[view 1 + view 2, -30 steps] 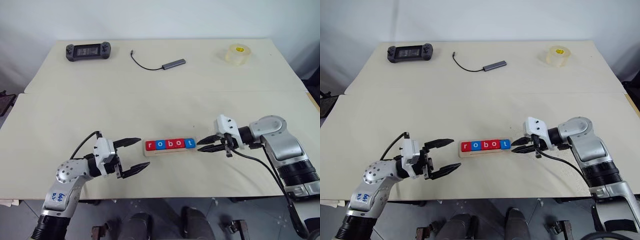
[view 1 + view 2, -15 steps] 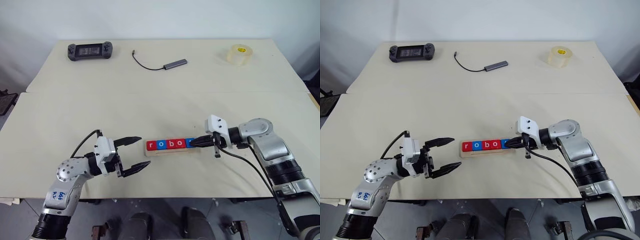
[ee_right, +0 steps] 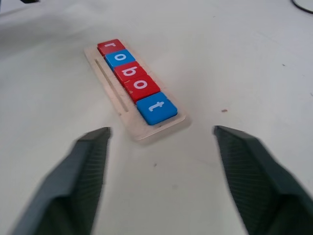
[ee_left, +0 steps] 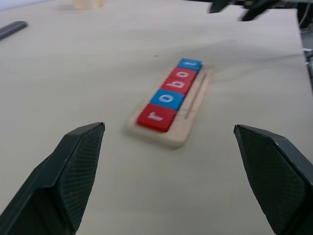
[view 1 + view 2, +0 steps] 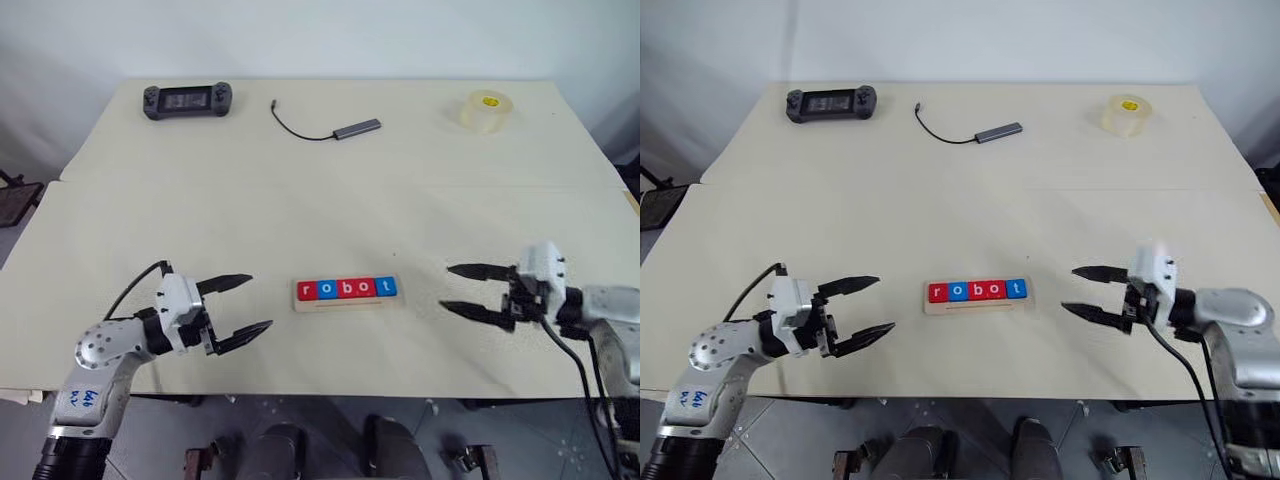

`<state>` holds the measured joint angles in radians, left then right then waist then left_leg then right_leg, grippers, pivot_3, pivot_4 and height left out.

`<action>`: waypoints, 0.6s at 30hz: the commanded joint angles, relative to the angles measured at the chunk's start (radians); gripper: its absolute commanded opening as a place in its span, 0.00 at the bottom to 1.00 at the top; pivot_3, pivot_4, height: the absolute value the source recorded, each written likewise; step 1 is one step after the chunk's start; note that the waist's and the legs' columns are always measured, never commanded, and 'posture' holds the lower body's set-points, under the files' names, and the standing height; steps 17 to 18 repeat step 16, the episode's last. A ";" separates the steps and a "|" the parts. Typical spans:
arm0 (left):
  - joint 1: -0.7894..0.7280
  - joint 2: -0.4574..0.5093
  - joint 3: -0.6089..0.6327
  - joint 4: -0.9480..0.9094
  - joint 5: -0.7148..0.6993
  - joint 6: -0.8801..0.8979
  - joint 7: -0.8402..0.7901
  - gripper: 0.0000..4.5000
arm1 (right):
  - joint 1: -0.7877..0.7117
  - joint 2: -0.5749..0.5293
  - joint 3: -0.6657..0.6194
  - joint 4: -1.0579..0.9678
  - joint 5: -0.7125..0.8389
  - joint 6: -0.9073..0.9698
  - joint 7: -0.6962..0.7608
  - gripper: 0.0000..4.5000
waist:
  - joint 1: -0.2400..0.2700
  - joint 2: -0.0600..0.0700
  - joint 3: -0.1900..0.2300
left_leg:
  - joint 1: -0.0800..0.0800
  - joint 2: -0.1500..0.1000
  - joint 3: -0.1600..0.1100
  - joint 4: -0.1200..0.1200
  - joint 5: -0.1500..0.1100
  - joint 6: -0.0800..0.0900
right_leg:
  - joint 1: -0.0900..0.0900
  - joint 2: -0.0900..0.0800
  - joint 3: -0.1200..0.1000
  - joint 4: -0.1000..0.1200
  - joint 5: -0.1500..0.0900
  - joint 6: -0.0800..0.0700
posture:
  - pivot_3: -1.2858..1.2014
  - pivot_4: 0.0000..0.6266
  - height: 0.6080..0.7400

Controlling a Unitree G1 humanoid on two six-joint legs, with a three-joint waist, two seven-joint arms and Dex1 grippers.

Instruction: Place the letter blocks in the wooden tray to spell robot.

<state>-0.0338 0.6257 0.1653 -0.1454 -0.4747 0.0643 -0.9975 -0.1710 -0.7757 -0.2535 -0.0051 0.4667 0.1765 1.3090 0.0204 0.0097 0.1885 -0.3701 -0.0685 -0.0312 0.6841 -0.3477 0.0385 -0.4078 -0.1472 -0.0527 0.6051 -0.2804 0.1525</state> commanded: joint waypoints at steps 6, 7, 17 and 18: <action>-0.057 0.018 0.028 0.089 0.028 -0.058 -0.017 1.00 | 0.099 0.004 -0.068 -0.054 0.055 -0.074 -0.004 0.99 | 0.002 0.000 0.000 | 0.000 0.001 0.000 0.000 0.000 0.000 | 0.000 0.001 0.000 0.001 0.000 0.000 | 0.52 0.24 1.00; -0.063 0.010 0.031 0.093 0.022 -0.057 -0.009 1.00 | 0.098 0.003 -0.060 -0.047 0.046 -0.090 -0.004 0.99 | 0.002 0.000 0.000 | 0.000 0.001 0.000 0.000 0.000 0.000 | 0.000 0.000 0.000 0.001 0.000 0.000 | 0.52 0.24 1.00; -0.037 0.004 0.021 0.085 0.056 -0.074 0.020 1.00 | 0.100 0.010 -0.039 -0.017 0.051 -0.109 -0.020 0.99 | 0.002 0.000 0.000 | 0.000 0.001 0.000 0.000 0.000 0.000 | 0.000 0.001 0.000 0.001 0.000 0.000 | 0.52 0.24 1.00; -0.037 0.004 0.021 0.085 0.056 -0.074 0.020 1.00 | 0.100 0.010 -0.039 -0.017 0.051 -0.109 -0.020 0.99 | 0.002 0.000 0.000 | 0.000 0.001 0.000 0.000 0.000 0.000 | 0.000 0.001 0.000 0.001 0.000 0.000 | 0.52 0.24 1.00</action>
